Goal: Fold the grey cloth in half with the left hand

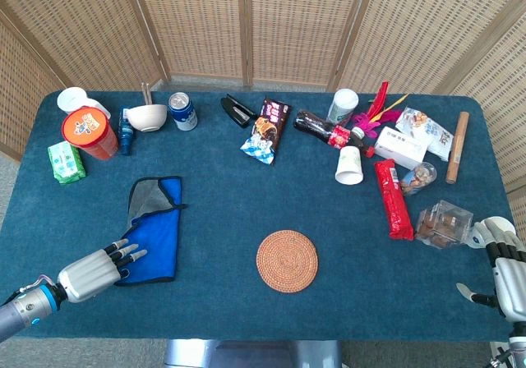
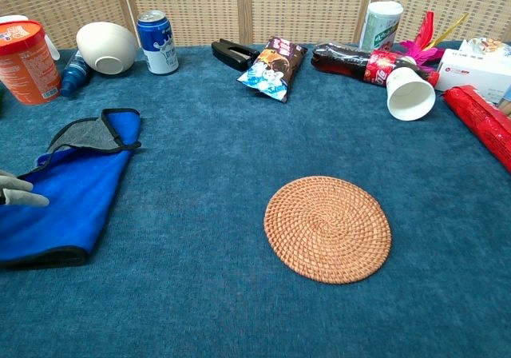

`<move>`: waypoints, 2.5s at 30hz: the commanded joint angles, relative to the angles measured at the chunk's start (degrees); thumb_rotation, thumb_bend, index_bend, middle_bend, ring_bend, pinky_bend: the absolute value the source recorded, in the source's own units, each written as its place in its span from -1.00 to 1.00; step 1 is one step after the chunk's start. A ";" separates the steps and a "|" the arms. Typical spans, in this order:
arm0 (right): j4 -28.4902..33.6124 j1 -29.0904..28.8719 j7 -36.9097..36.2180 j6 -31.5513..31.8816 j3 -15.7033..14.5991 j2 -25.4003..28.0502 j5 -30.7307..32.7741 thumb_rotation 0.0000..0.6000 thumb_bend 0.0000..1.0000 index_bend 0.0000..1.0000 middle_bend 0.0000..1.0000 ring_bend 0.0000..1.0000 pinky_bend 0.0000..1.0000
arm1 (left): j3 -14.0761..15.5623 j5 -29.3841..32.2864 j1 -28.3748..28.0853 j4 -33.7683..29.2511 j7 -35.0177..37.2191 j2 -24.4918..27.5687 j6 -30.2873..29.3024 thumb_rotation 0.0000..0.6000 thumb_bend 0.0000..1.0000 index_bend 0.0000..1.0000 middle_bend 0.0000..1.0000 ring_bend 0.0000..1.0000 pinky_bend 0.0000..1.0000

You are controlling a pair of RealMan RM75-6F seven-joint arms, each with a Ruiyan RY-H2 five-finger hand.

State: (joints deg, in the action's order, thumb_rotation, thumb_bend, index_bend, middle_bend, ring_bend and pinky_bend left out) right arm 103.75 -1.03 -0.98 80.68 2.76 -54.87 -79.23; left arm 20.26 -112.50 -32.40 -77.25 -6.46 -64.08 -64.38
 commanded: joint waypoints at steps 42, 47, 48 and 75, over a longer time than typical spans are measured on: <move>-0.05 0.18 -2.95 0.24 0.59 1.18 0.90 1.00 -1.00 -0.95 -1.00 -1.00 -1.00 | -8.14 -6.79 -12.08 26.39 5.56 -12.58 -3.26 1.00 0.15 -0.82 -1.00 -1.00 -0.78; -0.24 0.15 -3.35 0.04 0.77 1.30 1.42 1.00 -1.00 -0.95 -1.00 -1.00 -1.00 | -7.18 -7.57 -12.77 31.55 7.80 -14.73 -4.63 1.00 0.16 -0.81 -1.00 -1.00 -0.74; -0.27 0.12 -3.32 -0.02 0.77 1.29 1.47 1.00 -1.00 -0.95 -1.00 -1.00 -1.00 | -6.96 -7.68 -12.86 32.35 8.01 -14.86 -4.76 1.00 0.16 -0.80 -1.00 -1.00 -0.74; -0.09 -0.06 -3.25 -0.62 0.65 1.32 1.62 1.00 -1.00 -0.95 -1.00 -1.00 -1.00 | -10.70 3.27 -15.19 19.21 -0.50 -13.97 9.31 1.00 0.15 -0.72 -1.00 -1.00 -0.70</move>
State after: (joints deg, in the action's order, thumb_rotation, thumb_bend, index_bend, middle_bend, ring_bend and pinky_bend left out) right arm 103.67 -1.09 -4.23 80.06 3.40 -53.55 -77.61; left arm 10.17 -110.15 -47.07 -56.52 -5.54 -78.60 -56.27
